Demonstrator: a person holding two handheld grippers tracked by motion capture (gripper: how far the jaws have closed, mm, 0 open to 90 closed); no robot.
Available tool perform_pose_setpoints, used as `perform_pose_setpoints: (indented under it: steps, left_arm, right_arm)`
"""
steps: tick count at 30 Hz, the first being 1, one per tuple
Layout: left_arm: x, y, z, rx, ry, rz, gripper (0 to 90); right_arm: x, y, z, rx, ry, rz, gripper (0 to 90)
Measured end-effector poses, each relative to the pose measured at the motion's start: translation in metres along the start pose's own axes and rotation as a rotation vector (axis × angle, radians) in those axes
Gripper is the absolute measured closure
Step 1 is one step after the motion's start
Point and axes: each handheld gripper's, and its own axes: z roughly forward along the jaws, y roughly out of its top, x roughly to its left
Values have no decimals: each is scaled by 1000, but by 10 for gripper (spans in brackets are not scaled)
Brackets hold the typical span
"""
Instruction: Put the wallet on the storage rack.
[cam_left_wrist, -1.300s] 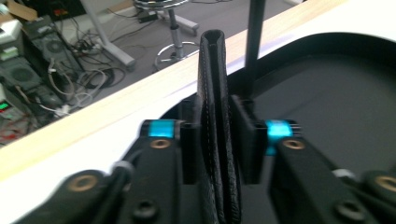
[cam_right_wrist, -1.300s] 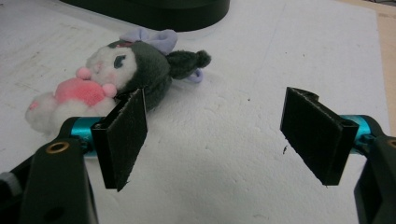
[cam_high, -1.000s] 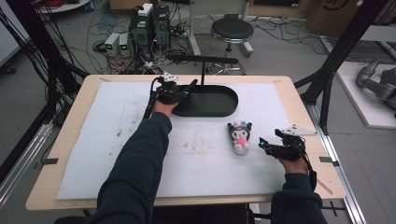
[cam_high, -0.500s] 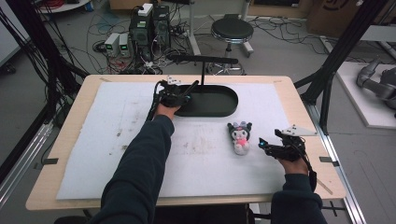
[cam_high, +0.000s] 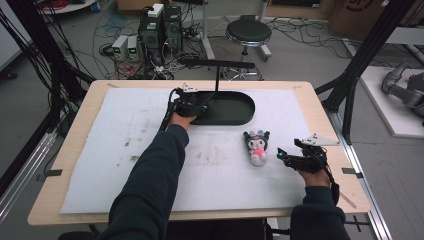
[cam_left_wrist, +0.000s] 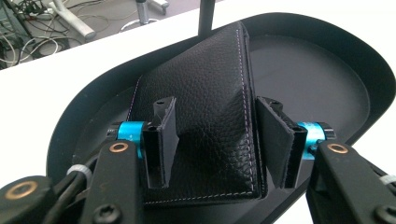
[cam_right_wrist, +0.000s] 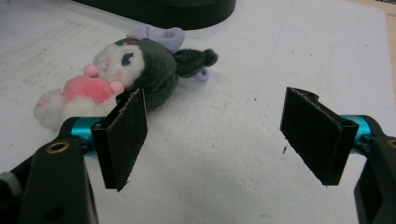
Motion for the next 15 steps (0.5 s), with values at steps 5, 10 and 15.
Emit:
perform_pose_setpoints:
  steps: [5,10,15]
  left_arm:
    - [1,5,-12,-45,-26,-38,412]
    - [0,8,-42,-109,4,-58,289]
    - [3,0,-79,-197,-4,-52,229]
  right_arm:
    - [1,1,1,0,3,-6,233]
    - [4,3,5,3,12,-18,233]
    - [7,6,10,7,16,-32,233]
